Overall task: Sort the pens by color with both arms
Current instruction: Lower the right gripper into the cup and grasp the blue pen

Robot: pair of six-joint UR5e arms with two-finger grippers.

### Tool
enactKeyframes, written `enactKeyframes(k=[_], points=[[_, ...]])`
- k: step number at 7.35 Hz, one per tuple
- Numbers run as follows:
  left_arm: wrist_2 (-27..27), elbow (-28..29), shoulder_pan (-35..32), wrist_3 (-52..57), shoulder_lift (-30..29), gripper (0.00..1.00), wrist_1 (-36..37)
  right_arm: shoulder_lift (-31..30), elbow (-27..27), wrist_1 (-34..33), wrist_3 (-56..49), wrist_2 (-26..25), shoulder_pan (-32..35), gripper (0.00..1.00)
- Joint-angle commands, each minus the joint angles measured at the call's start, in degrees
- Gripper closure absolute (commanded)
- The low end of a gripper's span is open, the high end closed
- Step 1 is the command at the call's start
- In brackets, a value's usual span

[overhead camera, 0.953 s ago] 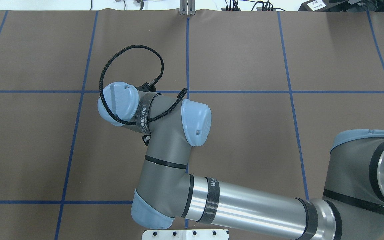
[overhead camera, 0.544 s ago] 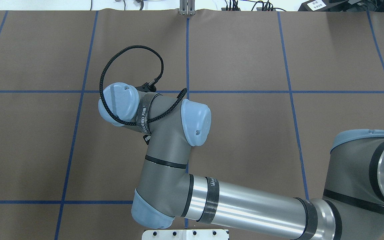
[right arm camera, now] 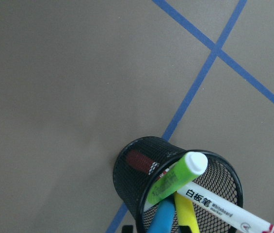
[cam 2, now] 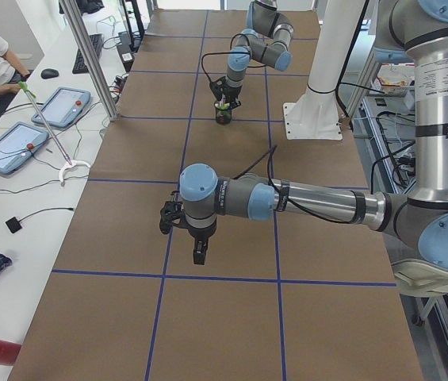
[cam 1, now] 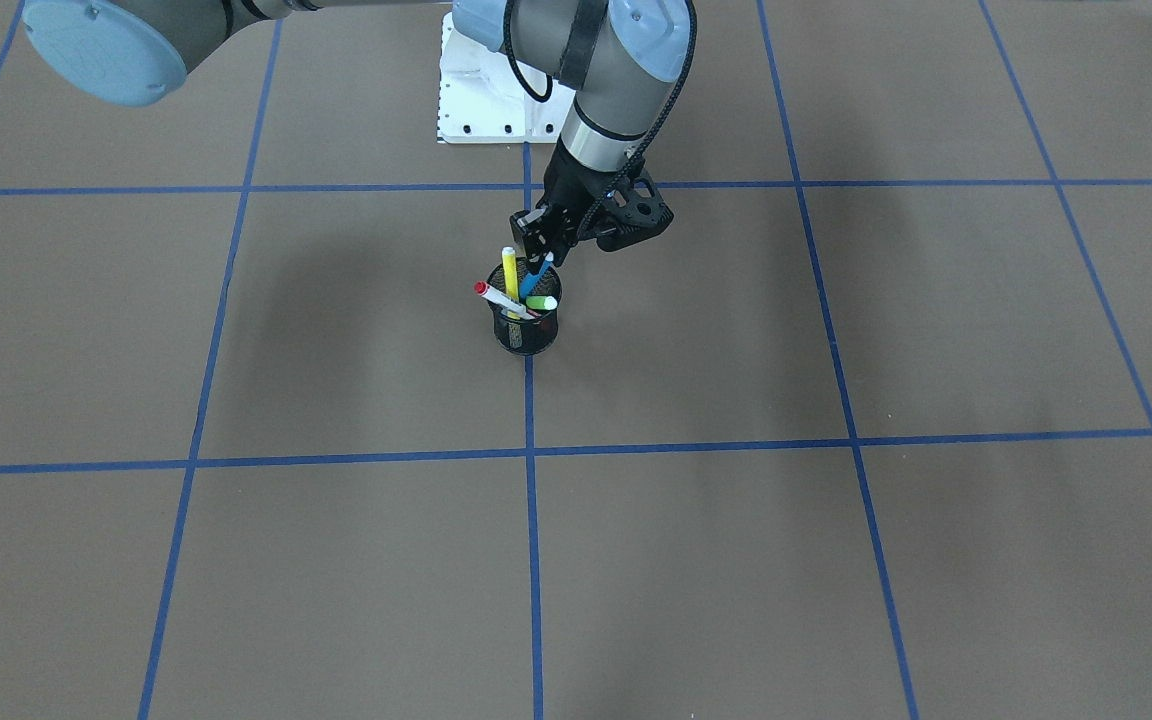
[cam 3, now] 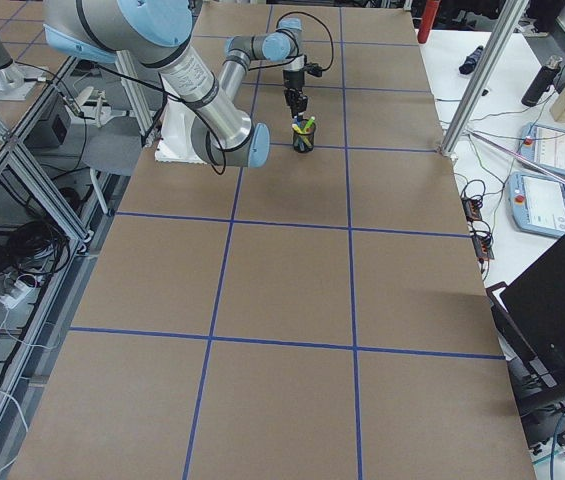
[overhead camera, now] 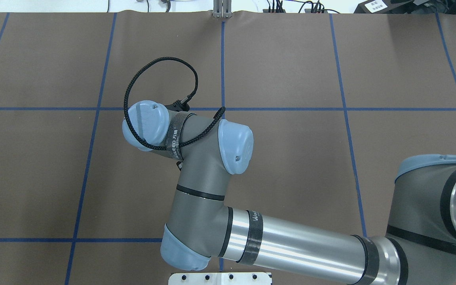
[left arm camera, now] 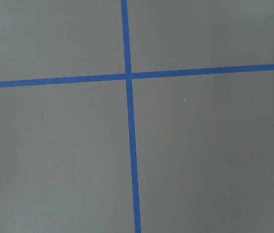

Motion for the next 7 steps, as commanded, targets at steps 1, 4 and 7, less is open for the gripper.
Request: enactKeyframes(k=[1,4,7], points=[[0.00,0.04,0.00,0.00,0.00,0.00,0.09,0.35,0.16,0.00,0.00,0.00,0.09,1.00],[0.00,-0.23,0.00,-0.09,0.00,0.00,0.09,0.70,6.09,-4.61,0.09,0.18,1.57,1.00],[-0.09,-0.58,0.00,-0.18,0.00,0.00,0.09,1.58,17.54,-16.07,0.09,0.09,2.55,1.00]])
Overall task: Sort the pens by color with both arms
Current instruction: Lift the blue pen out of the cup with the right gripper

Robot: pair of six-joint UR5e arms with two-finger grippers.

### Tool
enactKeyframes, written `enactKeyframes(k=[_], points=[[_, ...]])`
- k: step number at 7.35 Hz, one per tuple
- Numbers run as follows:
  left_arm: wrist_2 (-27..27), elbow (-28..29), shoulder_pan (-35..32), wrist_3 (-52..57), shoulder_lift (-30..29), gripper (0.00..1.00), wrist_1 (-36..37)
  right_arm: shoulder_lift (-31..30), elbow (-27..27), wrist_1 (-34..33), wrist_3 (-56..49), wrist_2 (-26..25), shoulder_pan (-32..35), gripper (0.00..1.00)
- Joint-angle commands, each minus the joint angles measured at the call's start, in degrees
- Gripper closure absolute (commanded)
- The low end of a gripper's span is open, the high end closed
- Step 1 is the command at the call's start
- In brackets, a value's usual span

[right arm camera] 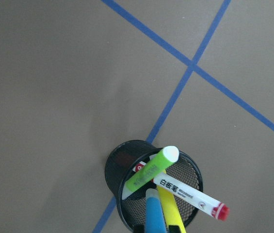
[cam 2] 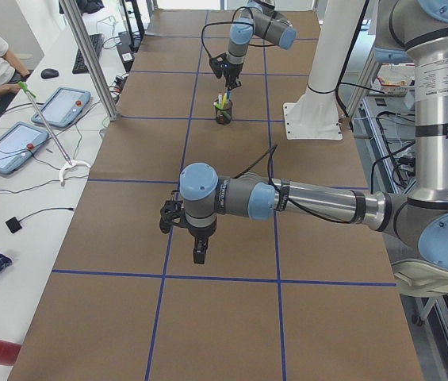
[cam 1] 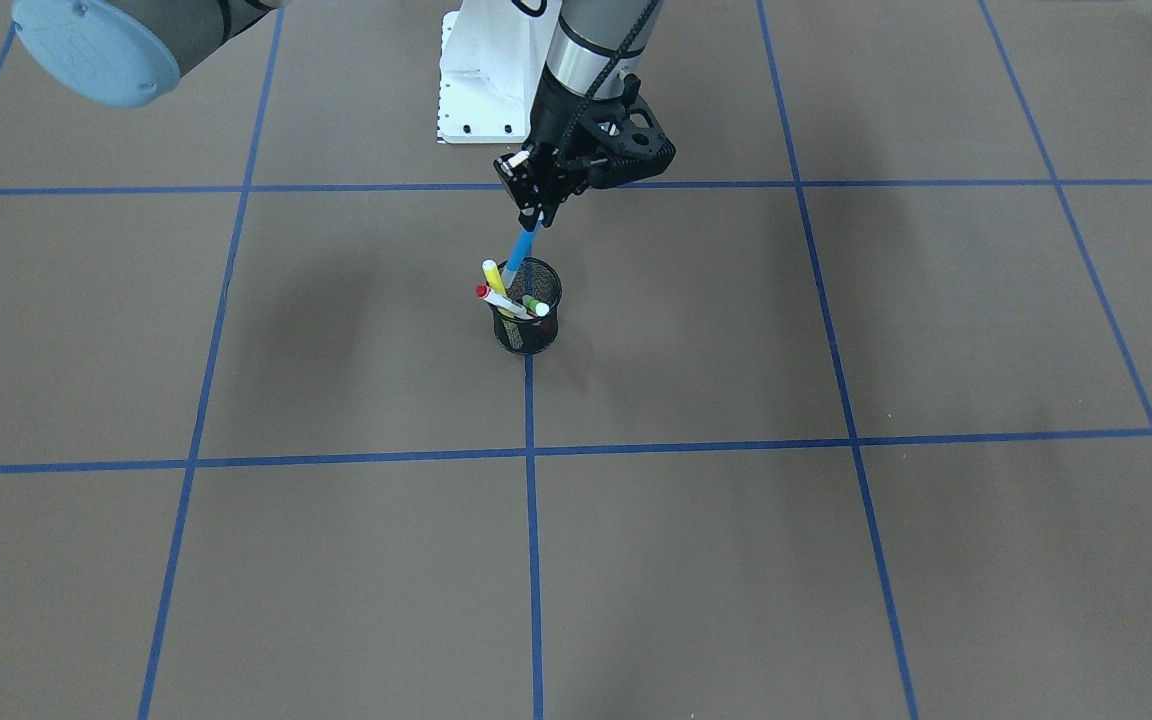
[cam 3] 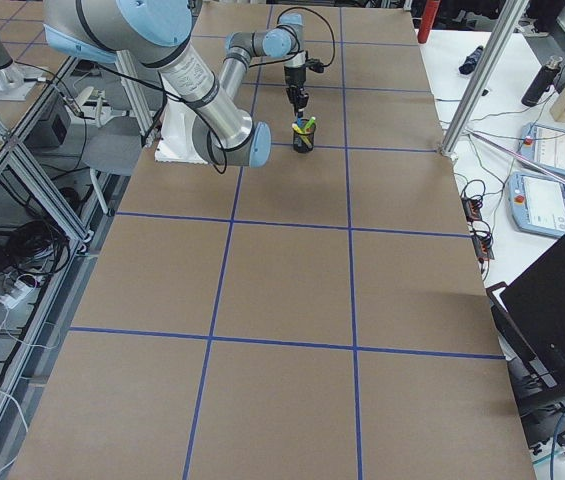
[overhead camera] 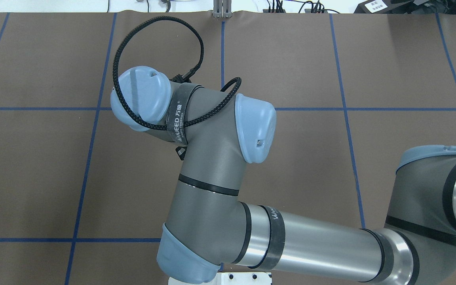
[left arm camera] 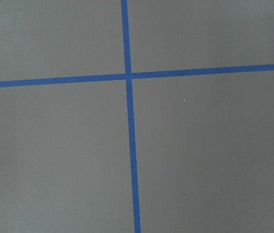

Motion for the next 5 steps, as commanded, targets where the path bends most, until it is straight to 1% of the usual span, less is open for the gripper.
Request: enactKeyframes(k=[1,2,3,4,5], points=[[-0.03,-0.23,0.00,0.02,0.00,0.00,-0.05,0.64,4.63,-3.23,0.00,-0.03,1.27,1.00],[-0.03,-0.32,0.00,0.02,0.00,0.00,-0.05,1.60,4.64,-2.18,0.35,-0.03,3.28,1.00],[-0.03,-0.41,0.00,0.02,-0.09,0.00,-0.05,1.43,4.38,2.62,1.40,-0.11,5.57,1.00],[-0.03,-0.50,0.00,0.02,-0.09,0.00,-0.05,-0.22,3.33,9.54,4.02,-0.20,8.90,1.00],[-0.03,-0.67,0.00,0.02,-0.17,0.00,-0.14,-4.41,2.10,18.48,4.65,-0.55,11.71,1.00]])
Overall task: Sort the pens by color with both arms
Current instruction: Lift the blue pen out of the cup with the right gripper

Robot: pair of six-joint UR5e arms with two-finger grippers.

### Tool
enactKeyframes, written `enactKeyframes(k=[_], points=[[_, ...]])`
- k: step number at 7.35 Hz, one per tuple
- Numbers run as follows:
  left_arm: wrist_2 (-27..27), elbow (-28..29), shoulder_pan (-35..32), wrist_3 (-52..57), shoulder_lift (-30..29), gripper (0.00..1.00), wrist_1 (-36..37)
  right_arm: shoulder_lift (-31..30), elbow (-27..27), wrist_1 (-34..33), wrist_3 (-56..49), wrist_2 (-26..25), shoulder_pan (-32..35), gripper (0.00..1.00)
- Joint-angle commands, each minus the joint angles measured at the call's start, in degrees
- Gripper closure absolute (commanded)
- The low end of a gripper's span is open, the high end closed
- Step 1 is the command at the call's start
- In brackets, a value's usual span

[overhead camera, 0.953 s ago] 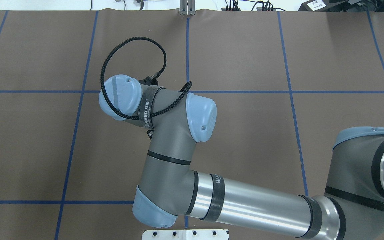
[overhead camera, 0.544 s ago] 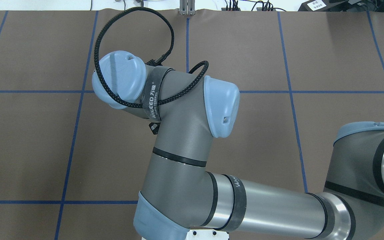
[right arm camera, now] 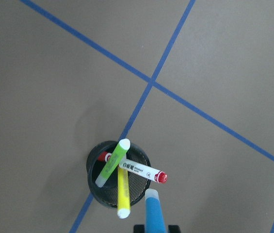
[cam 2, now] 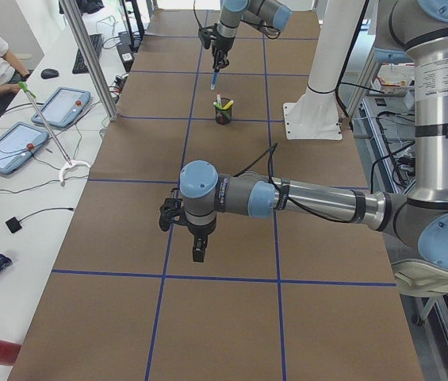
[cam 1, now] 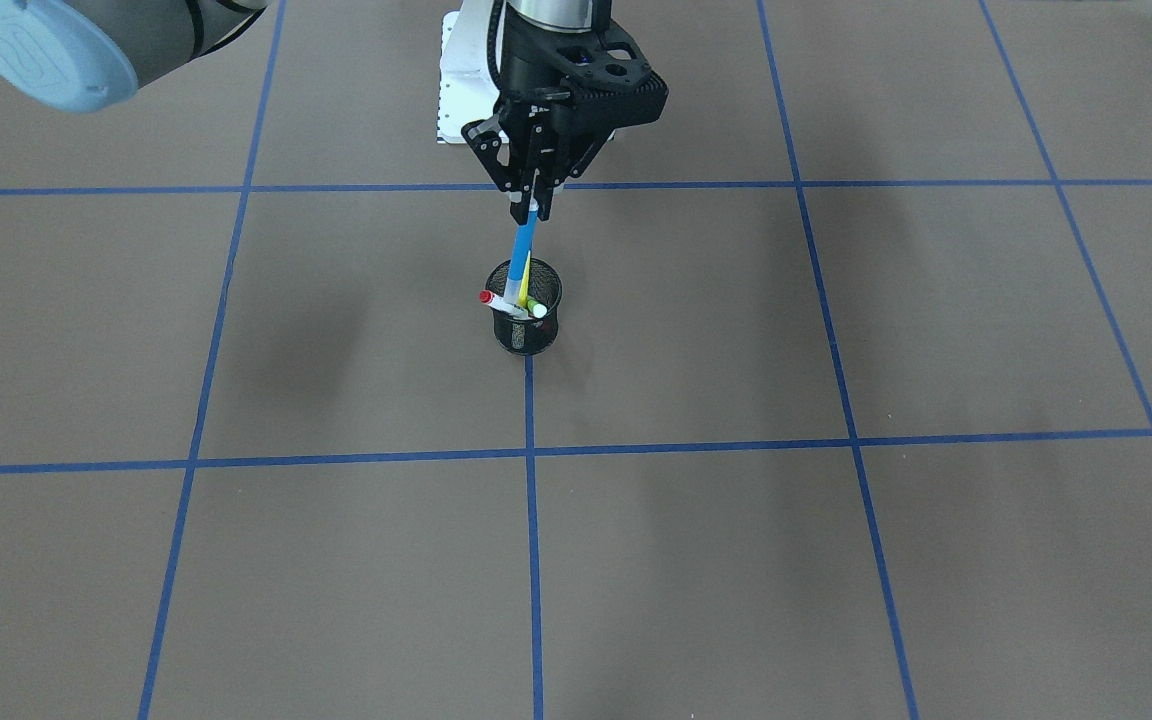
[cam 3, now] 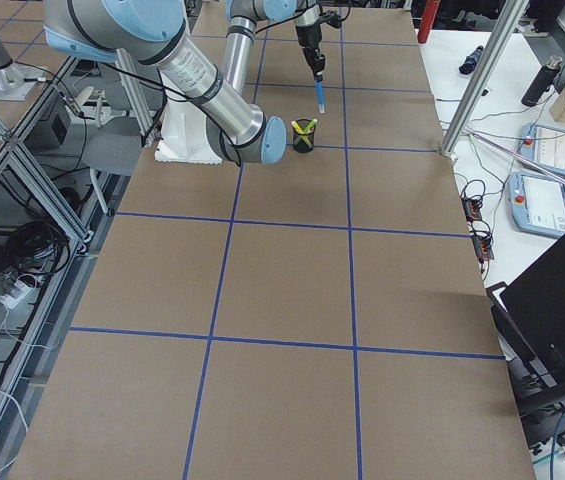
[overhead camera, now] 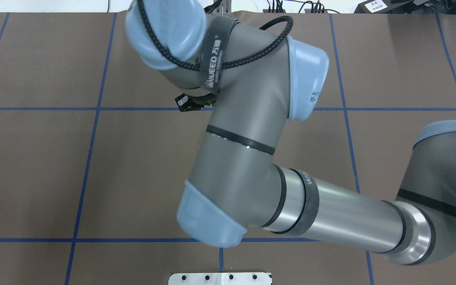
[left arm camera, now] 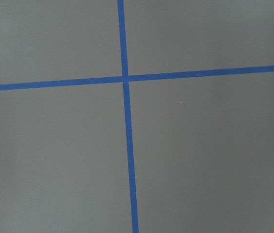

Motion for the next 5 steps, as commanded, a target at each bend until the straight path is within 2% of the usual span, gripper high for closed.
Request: enactKeyframes(k=[1,2,3,4,5], points=[[0.00,-0.26,0.00,0.00,-0.60,0.00,-0.07,-8.49,-3.73,21.47,2.12,-2.83,5.46,1.00],[0.00,-0.53,0.00,0.00,-0.95,0.00,-0.07,-11.33,-7.67,31.51,7.69,-6.60,5.65,1.00],[0.00,-0.62,0.00,0.00,-1.56,0.00,-0.15,-11.70,-14.23,39.44,9.58,-10.72,5.74,1.00],[0.09,-0.44,0.00,-0.09,-1.92,0.00,-0.42,-13.27,-18.48,45.87,9.86,-15.81,5.66,1.00],[0.17,-0.35,0.00,-0.09,-2.44,0.00,-0.33,-15.11,-20.43,51.50,10.64,-19.08,5.74,1.00]])
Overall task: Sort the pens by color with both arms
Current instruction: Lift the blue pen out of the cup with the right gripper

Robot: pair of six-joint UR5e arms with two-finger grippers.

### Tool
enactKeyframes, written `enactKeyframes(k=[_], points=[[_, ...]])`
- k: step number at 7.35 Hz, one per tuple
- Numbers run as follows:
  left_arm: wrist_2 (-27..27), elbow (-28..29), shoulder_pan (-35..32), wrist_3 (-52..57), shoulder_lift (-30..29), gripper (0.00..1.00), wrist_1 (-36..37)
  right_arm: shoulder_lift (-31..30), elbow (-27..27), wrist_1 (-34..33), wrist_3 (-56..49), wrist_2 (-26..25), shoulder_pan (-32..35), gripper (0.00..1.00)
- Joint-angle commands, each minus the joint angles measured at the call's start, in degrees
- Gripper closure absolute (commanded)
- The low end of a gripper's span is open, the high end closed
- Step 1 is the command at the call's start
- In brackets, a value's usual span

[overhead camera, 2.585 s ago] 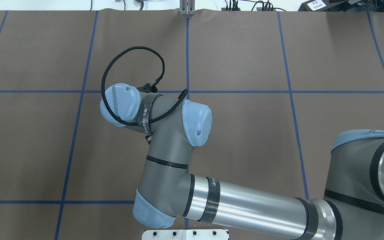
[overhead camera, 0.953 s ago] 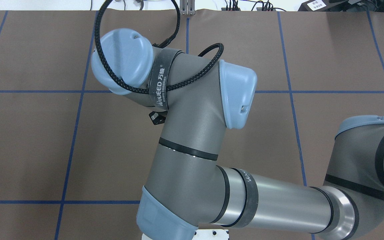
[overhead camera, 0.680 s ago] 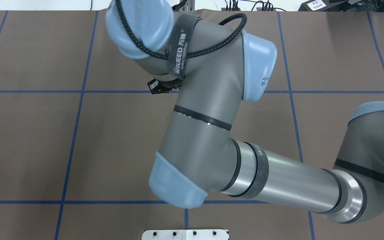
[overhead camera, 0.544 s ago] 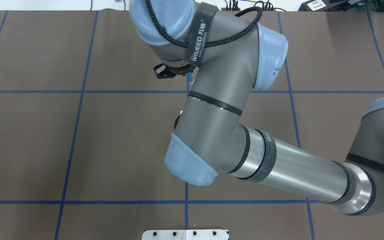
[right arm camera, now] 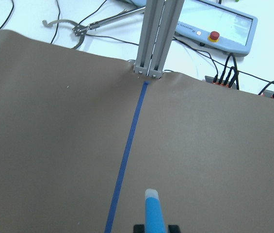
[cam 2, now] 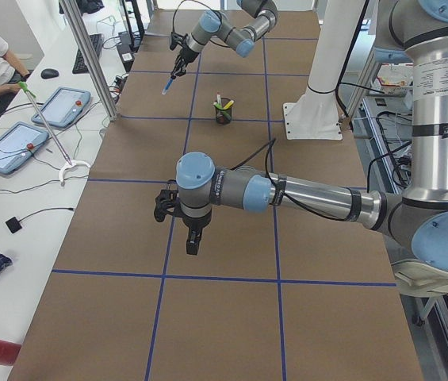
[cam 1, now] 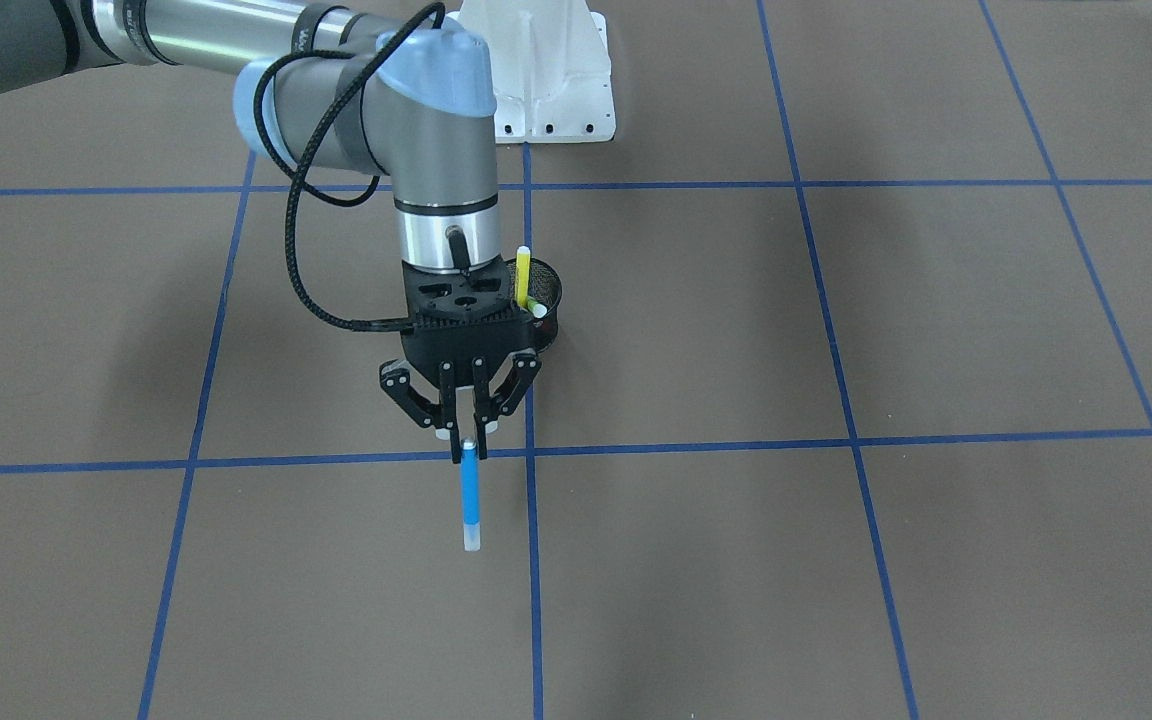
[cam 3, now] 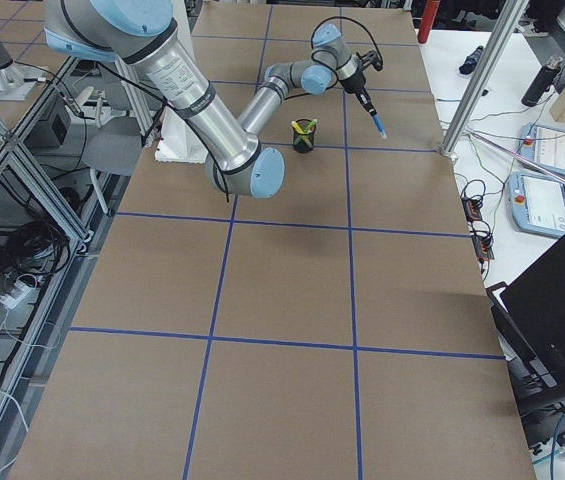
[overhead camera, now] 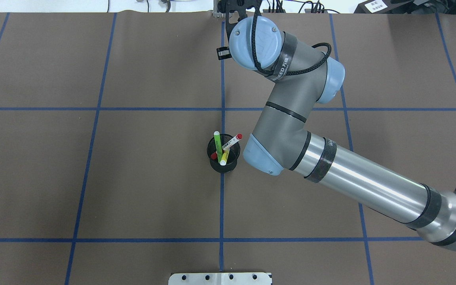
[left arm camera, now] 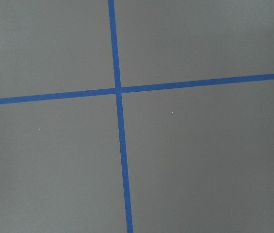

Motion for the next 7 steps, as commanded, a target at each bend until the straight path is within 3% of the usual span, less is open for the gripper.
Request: enactKeyframes(k=[1,2,3,4,7], points=[[0.10,0.18,0.00,-0.12,-0.96,0.00,-0.03,-4.91,-5.50,12.58,2.31,-9.91,-0.51,1.00],[0.18,0.88,0.00,-0.12,-1.66,0.00,-0.03,-7.55,-7.43,19.32,3.28,-14.92,-1.82,1.00],[0.18,1.24,0.00,-0.12,-1.76,0.00,-0.03,-9.58,-7.45,22.87,3.38,-16.27,-4.01,1.00],[0.18,1.33,0.00,-0.12,-1.85,0.00,-0.03,-11.77,-7.53,26.21,3.64,-21.07,-5.86,1.00],[0.18,1.24,0.00,-0.12,-1.76,0.00,0.05,-13.29,-8.41,27.30,3.64,-24.98,-7.81,1.00]])
